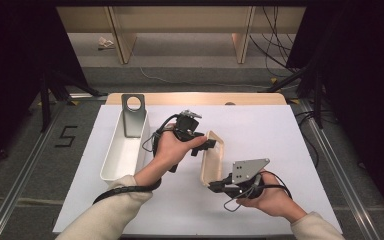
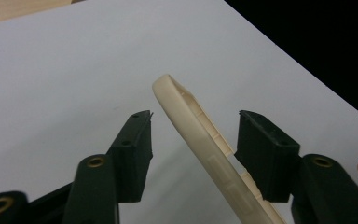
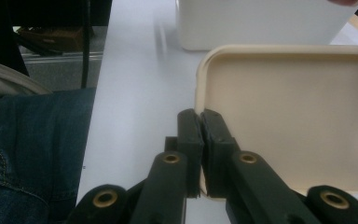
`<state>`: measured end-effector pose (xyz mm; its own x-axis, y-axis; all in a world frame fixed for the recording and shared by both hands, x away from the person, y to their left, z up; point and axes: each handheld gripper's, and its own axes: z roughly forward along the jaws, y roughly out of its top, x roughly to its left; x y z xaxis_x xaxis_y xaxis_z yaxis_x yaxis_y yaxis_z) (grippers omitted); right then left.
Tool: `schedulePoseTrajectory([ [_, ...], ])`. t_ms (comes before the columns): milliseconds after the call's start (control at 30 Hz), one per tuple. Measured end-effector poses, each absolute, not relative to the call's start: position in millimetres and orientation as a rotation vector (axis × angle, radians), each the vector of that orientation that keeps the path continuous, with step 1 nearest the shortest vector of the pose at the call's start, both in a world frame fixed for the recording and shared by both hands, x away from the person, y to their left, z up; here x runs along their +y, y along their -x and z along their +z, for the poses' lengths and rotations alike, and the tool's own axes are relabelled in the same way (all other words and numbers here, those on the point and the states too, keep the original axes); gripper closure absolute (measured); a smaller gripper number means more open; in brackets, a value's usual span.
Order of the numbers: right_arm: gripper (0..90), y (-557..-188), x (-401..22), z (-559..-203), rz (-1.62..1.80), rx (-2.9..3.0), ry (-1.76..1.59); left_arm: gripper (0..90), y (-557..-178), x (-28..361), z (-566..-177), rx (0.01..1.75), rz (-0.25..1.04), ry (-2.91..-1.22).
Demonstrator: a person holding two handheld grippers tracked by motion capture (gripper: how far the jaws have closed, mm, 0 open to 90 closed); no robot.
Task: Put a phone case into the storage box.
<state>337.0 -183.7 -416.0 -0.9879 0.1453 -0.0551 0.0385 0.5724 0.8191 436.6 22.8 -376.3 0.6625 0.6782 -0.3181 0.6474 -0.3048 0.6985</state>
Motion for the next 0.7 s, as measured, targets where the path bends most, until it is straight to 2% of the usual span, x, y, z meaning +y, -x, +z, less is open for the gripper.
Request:
schedulePoseTrajectory([
  [167,87.9,-337,-183,-417,1.389,2.685,-0.156,58.7,-438,24,-378,1.067,0.016,-2.009],
  [567,87.6,-337,-179,-419,1.341,2.687,-0.138,78.8,-427,24,-369,1.077,-0.064,-1.873],
  [700,85.4,-338,-180,-418,1.336,2.669,-0.16,81.9,-425,26,-364,1.024,0.035,-1.888],
])
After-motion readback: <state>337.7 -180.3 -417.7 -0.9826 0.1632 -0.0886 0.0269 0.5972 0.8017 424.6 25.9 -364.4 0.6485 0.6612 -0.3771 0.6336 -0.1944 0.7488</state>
